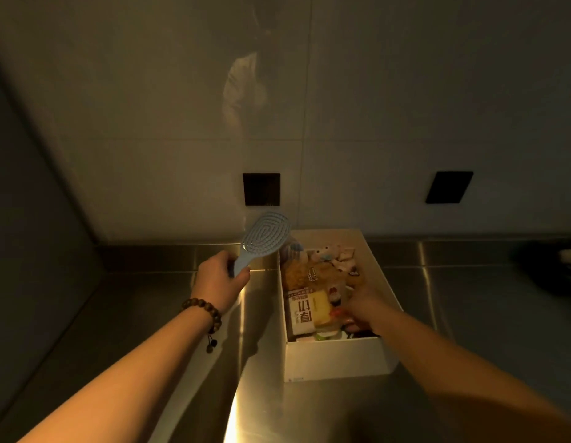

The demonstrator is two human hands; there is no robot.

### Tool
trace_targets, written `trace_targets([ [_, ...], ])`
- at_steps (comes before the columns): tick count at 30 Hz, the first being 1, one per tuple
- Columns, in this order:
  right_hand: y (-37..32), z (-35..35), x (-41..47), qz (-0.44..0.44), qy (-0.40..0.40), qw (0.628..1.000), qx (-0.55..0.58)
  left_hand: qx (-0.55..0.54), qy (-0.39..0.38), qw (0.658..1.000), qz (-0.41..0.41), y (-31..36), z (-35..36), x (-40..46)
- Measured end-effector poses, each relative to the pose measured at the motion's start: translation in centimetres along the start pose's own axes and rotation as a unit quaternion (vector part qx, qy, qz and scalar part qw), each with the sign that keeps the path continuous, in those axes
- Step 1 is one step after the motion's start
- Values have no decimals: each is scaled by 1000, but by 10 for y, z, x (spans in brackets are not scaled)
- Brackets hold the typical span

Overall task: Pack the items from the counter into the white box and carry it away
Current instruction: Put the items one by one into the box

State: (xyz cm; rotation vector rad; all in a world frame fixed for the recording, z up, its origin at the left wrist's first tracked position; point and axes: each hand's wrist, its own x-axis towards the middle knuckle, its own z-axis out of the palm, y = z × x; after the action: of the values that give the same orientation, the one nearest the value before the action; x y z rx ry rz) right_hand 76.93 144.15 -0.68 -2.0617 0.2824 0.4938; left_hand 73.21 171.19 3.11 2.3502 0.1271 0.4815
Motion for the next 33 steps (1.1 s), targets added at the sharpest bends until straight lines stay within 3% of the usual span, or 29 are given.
trace_targets([
  [2, -1, -3, -2, -83, 46, 975, -201, 2, 0, 1000, 6, 3, 3, 0],
  [4, -1, -6, -4, -198, 58, 924, -323, -3, -2, 1000, 4, 6, 6, -1],
  [6, 0, -7, 0, -273, -46, 874, -399, -5, -4, 1000, 5, 10, 10, -2],
  [8, 3, 2, 4, -252, -152, 825, -482, -4, -8, 1000, 9, 13, 15, -4],
  [10, 5, 11, 6, -202, -189, 802, -529, -7, -12, 1000, 6, 17, 21, -5],
  [11, 3, 14, 4, -197, -187, 806, -525, -10, -13, 1000, 3, 19, 25, -6],
  [13, -11, 19, -6, -205, -157, 879, -401, -22, -14, 1000, -2, 25, 31, -6],
  [15, -31, 24, -17, -192, -112, 966, -135, -32, -17, 999, 1, 36, 40, -7],
  [16, -40, 25, -20, -173, -99, 980, -5, -35, -18, 999, 4, 44, 46, -9],
  [18, -55, 27, -22, -152, -103, 967, 179, -54, -24, 998, 20, 61, 61, -15],
  [21, -67, 21, -17, -134, -55, 936, 322, -119, -54, 988, 79, 87, 79, -24],
  [24, -62, 2, -3, -84, 18, 940, 330, -110, -140, 972, 154, 92, 84, -25],
  [26, -49, -11, 5, -57, 36, 957, 281, -57, -149, 973, 165, 81, 84, -21],
  [29, -25, -22, 9, -58, 92, 976, 186, 27, -146, 982, 117, 50, 87, -13],
  [33, 1, -22, 10, -41, 102, 989, 104, 49, -233, 971, 27, 21, 96, -17],
])
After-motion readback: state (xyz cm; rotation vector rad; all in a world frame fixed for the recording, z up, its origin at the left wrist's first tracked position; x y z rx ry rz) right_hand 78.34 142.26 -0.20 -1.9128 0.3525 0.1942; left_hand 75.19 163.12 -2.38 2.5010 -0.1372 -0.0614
